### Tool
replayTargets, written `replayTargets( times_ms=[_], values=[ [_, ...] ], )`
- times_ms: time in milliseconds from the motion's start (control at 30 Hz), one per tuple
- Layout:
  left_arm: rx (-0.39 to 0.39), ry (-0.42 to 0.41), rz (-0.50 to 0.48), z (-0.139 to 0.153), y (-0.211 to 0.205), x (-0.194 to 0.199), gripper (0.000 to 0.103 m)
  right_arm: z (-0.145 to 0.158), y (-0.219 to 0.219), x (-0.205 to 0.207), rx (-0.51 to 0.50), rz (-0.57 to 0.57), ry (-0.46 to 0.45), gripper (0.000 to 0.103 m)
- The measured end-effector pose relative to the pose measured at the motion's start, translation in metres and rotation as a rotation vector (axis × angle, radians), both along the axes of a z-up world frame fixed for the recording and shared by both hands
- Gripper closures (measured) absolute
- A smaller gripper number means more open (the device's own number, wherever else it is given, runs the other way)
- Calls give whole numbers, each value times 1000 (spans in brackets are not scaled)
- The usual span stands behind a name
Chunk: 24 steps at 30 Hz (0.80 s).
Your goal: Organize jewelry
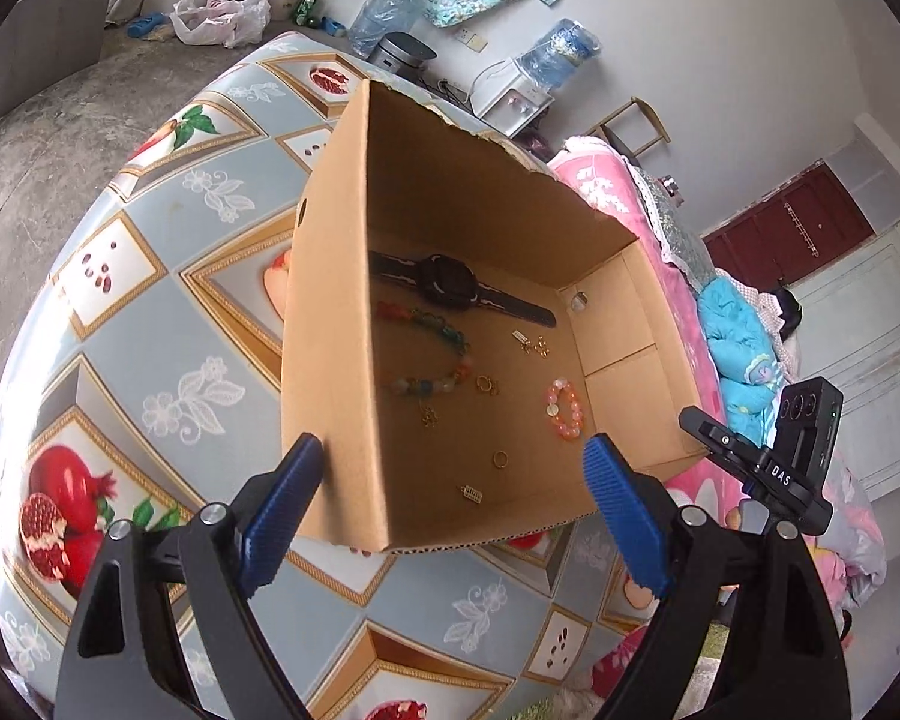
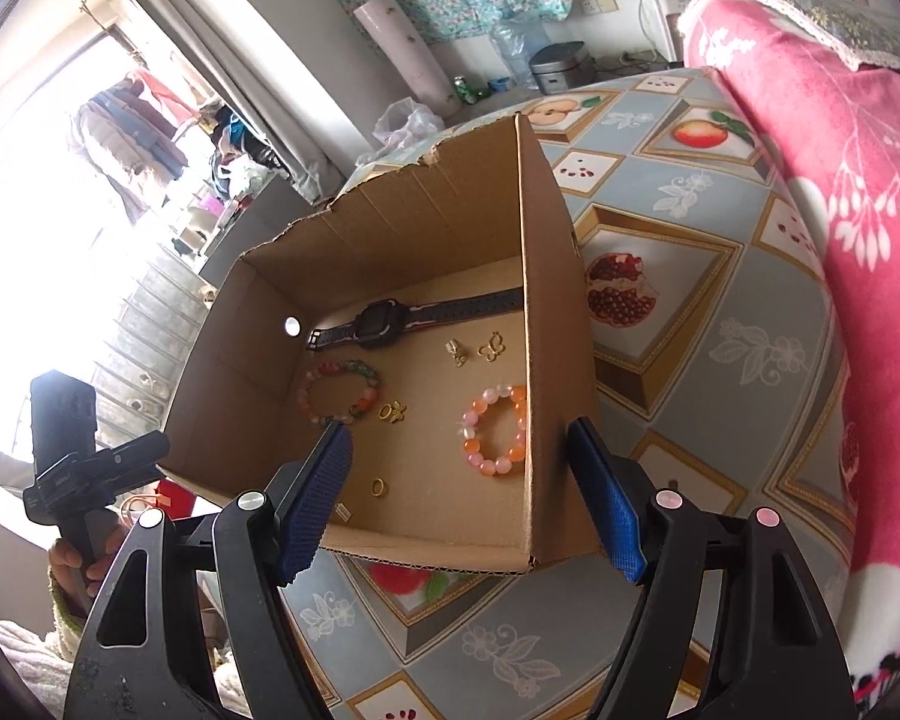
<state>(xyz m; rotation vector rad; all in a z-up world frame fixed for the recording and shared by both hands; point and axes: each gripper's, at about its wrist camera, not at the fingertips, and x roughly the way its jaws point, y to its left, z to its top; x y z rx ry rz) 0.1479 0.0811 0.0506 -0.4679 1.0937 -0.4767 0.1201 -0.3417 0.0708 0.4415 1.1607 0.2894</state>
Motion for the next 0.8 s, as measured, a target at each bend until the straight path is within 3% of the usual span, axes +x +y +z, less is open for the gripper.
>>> replayTargets(
  times_ms=[800],
  values=[
    [-23, -32, -13, 1, 0, -57, 17, 9, 1, -53, -24, -40, -27, 32]
  ],
)
